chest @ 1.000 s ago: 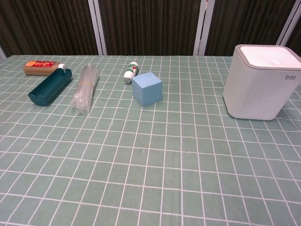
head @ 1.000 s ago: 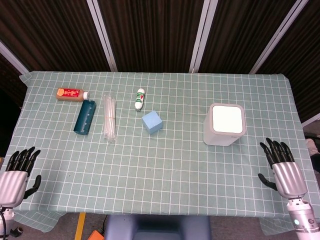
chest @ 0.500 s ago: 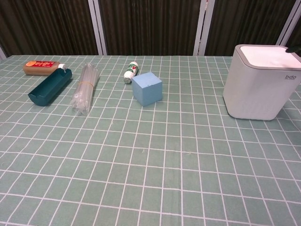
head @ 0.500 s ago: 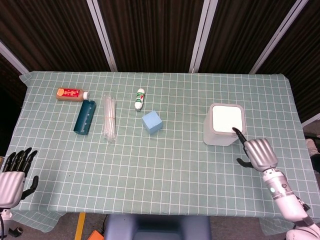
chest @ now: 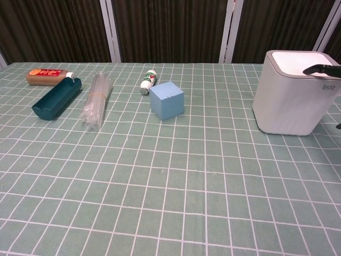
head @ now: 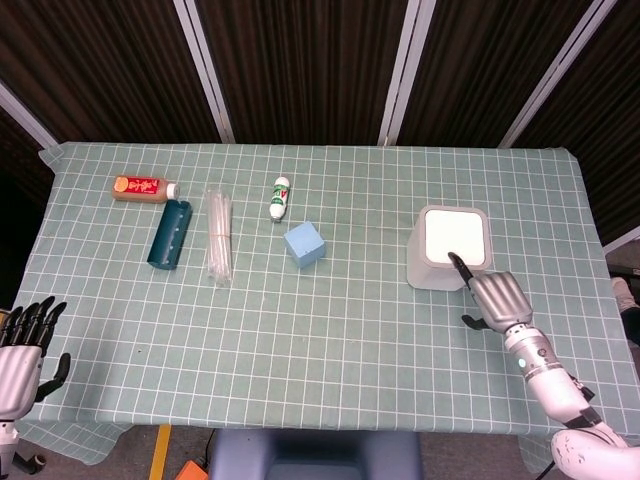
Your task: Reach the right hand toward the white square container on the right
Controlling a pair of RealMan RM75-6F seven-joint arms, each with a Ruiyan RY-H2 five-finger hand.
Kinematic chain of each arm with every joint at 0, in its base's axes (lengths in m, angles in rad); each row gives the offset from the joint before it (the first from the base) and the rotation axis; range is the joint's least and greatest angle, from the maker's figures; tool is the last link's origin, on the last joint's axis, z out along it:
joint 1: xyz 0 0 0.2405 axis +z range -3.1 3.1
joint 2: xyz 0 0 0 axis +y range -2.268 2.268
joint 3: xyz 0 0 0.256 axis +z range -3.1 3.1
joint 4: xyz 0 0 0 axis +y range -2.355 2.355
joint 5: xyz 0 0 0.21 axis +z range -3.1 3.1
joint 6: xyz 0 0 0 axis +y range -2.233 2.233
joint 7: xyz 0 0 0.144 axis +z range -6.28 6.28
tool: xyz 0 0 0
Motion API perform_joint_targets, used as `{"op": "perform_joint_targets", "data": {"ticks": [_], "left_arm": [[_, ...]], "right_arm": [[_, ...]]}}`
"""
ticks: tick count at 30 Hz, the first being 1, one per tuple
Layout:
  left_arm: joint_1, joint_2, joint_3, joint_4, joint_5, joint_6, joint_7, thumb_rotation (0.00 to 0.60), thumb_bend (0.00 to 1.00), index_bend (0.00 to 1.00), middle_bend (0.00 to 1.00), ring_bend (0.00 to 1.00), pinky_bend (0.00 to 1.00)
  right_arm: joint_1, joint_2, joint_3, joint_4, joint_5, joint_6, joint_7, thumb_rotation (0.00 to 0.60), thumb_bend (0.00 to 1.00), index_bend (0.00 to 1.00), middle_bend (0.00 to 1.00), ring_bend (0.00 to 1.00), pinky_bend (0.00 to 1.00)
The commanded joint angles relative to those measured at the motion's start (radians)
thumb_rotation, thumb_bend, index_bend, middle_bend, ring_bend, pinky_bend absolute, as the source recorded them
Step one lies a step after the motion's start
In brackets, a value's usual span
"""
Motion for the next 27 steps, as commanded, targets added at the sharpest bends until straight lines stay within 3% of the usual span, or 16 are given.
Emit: {"op": "perform_joint_targets", "data": {"ticks": [1, 4, 7, 12, 15, 20, 27], "left_arm": [[-0.002, 0.0, -0.002, -0.002, 0.002, 0.0, 0.002, 0.6, 0.5, 0.0, 0.0, 0.0, 0.0], [-0.003, 0.001, -0.004, -0.005, 0.006, 0.005, 0.004, 0.6, 0.5, 0.0, 0.0, 0.0, 0.0], [-0.004, 0.002, -0.006, -0.009, 0.006, 0.005, 0.007, 0.6, 0.5, 0.0, 0.0, 0.0, 0.0], [-0.008, 0.0, -0.009, -0.013, 0.007, 0.001, 0.015, 0.6, 0.5, 0.0, 0.0, 0.0, 0.0], [-0.014, -0.004, -0.012, -0.012, 0.007, -0.004, 0.022, 0.6, 0.5, 0.0, 0.0, 0.0, 0.0], [-0.02, -0.008, -0.015, -0.015, -0.002, -0.016, 0.033, 0.6, 0.5, 0.0, 0.0, 0.0, 0.0], [-0.019, -0.009, -0.012, -0.014, 0.001, -0.015, 0.031, 0.6, 0.5, 0.0, 0.0, 0.0, 0.0]], "right_arm": [[-0.037, 0.002, 0.01, -0.016, -0.081, 0.103, 0.073, 0.6, 0.33, 0.02, 1.0, 1.0, 1.0], [-0.117, -0.016, 0.017, 0.01, -0.25, 0.316, 0.178, 0.6, 0.33, 0.0, 1.0, 1.0, 1.0], [-0.194, -0.064, 0.002, 0.081, -0.384, 0.523, 0.22, 0.6, 0.33, 0.0, 0.86, 0.89, 0.89], [-0.291, -0.091, -0.069, 0.143, -0.457, 0.642, 0.237, 0.6, 0.33, 0.0, 0.23, 0.24, 0.43], [-0.349, -0.101, -0.117, 0.181, -0.485, 0.689, 0.252, 0.6, 0.33, 0.0, 0.02, 0.02, 0.21], [-0.385, -0.093, -0.14, 0.212, -0.518, 0.719, 0.313, 0.6, 0.33, 0.0, 0.0, 0.0, 0.02], [-0.385, -0.082, -0.136, 0.2, -0.491, 0.664, 0.292, 0.6, 0.33, 0.0, 0.0, 0.0, 0.0]]}}
